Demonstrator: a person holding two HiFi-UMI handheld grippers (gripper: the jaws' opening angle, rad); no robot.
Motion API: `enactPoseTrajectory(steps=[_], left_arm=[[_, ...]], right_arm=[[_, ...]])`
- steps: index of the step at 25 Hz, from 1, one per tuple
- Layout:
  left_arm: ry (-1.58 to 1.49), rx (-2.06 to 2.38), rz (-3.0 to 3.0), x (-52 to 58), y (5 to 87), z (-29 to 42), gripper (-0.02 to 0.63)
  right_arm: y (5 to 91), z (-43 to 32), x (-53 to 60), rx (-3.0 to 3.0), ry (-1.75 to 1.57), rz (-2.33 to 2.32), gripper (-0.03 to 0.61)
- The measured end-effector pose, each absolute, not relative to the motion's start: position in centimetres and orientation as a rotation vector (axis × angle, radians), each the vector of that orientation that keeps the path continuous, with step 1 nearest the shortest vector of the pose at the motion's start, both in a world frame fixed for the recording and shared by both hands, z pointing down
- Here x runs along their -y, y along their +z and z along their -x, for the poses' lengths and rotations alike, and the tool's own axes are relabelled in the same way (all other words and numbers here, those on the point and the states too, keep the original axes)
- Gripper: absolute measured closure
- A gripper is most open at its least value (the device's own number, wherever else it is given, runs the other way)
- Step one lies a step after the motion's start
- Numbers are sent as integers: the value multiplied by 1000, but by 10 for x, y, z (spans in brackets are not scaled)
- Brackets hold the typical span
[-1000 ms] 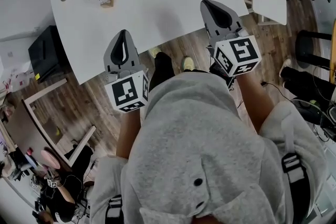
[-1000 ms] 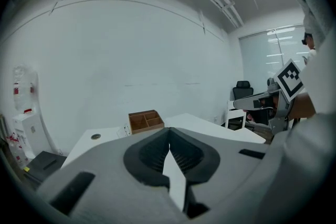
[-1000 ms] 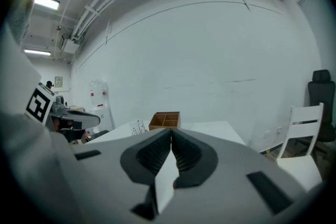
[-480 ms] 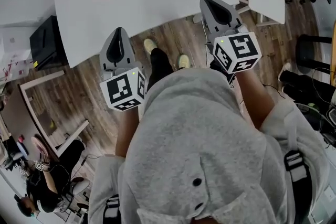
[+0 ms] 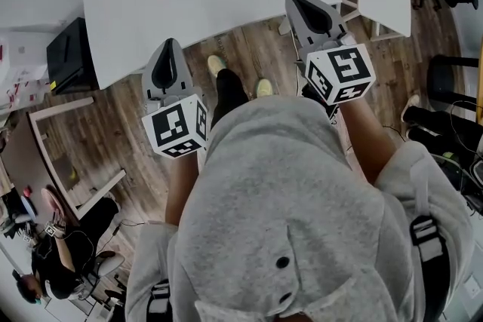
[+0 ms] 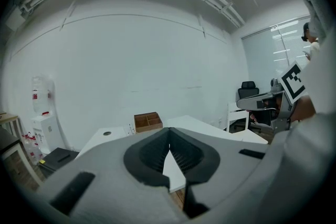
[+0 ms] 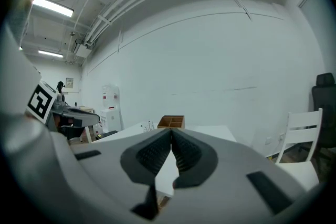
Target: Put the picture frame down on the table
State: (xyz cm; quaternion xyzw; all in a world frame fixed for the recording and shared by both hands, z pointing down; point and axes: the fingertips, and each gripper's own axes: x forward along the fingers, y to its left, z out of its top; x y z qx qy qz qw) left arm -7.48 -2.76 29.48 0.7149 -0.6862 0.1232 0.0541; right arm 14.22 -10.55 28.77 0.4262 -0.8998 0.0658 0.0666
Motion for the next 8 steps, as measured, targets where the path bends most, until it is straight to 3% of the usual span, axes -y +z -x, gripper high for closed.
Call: enactPoseTrajectory(steps=[8], left_arm=[[379,2097,-2156,29,294,80,592]], right_arm=[[285,-136,111,2727,192,-1278,552]])
